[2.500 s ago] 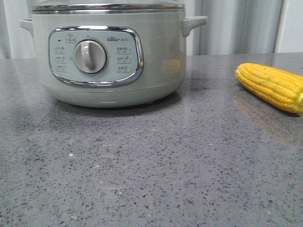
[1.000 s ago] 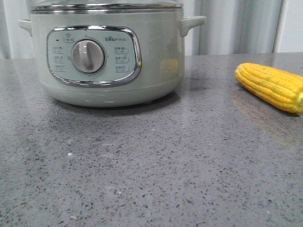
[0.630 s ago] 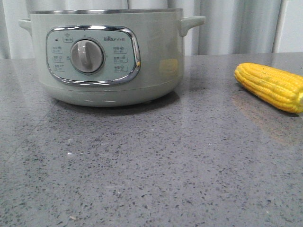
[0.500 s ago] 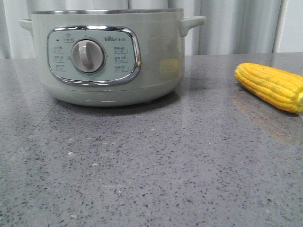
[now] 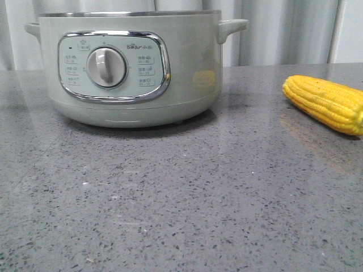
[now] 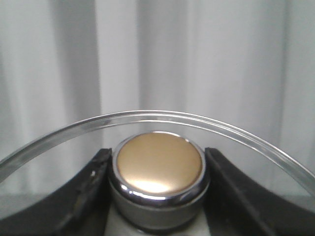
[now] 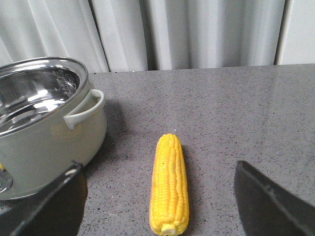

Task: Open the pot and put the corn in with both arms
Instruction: 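Carry the lid aside with the left gripper and set it on the table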

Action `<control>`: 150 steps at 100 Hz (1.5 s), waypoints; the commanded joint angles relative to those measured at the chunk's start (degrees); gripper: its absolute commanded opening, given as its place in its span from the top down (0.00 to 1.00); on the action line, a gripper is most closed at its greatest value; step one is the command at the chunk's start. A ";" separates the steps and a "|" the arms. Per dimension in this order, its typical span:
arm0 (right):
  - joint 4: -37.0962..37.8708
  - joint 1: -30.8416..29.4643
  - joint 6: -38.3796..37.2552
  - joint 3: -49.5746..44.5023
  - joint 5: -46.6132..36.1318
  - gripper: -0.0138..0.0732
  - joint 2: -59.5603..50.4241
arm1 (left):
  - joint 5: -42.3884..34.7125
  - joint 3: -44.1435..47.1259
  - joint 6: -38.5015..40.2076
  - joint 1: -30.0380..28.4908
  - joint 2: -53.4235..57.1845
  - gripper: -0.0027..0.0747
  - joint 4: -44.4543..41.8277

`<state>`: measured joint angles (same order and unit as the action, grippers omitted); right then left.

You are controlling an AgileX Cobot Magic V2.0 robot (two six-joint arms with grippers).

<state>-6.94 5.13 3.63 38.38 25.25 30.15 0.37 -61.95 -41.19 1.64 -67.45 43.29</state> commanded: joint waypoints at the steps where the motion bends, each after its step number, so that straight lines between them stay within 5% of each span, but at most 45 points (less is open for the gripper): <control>1: 0.39 0.11 0.55 1.85 -4.32 0.25 0.51 | -6.20 2.95 -0.17 -2.50 3.08 0.89 0.27; 39: 0.39 0.11 0.55 1.85 -4.70 0.25 0.61 | -13.14 21.92 -0.06 -3.11 0.62 0.89 4.26; 117: 0.39 0.11 0.55 1.85 -3.94 0.25 0.61 | -9.30 25.32 -0.06 -3.11 -7.81 0.88 4.26; 150: 0.29 0.11 0.55 1.85 -3.47 0.25 2.15 | -9.82 25.40 -0.06 -3.11 -2.96 0.41 4.26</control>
<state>-6.94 5.13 3.63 38.38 25.34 30.57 -6.96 -35.16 -41.55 -1.69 -74.51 47.55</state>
